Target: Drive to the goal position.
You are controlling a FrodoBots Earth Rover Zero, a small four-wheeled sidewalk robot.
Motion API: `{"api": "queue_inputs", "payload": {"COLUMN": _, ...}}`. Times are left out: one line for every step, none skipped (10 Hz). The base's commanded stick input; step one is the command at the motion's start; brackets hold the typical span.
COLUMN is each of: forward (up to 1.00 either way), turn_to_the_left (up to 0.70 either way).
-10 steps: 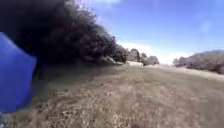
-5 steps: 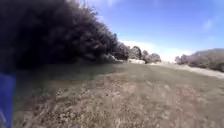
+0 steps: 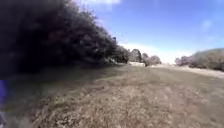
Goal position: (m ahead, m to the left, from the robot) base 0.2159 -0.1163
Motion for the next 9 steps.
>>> {"api": "queue_inputs", "payload": {"forward": 0.7, "turn_to_the_left": -0.35}}
{"api": "queue_inputs", "payload": {"forward": 0.7, "turn_to_the_left": -0.31}}
{"api": "queue_inputs", "payload": {"forward": 0.7, "turn_to_the_left": -0.17}}
{"api": "queue_inputs", "payload": {"forward": 0.7, "turn_to_the_left": -0.03}}
{"api": "queue_inputs", "payload": {"forward": 0.7, "turn_to_the_left": 0.0}}
{"api": "queue_inputs", "payload": {"forward": 0.7, "turn_to_the_left": 0.0}}
{"api": "queue_inputs", "payload": {"forward": 0.7, "turn_to_the_left": -0.03}}
{"api": "queue_inputs", "payload": {"forward": 0.7, "turn_to_the_left": -0.18}}
{"api": "queue_inputs", "payload": {"forward": 0.7, "turn_to_the_left": -0.33}}
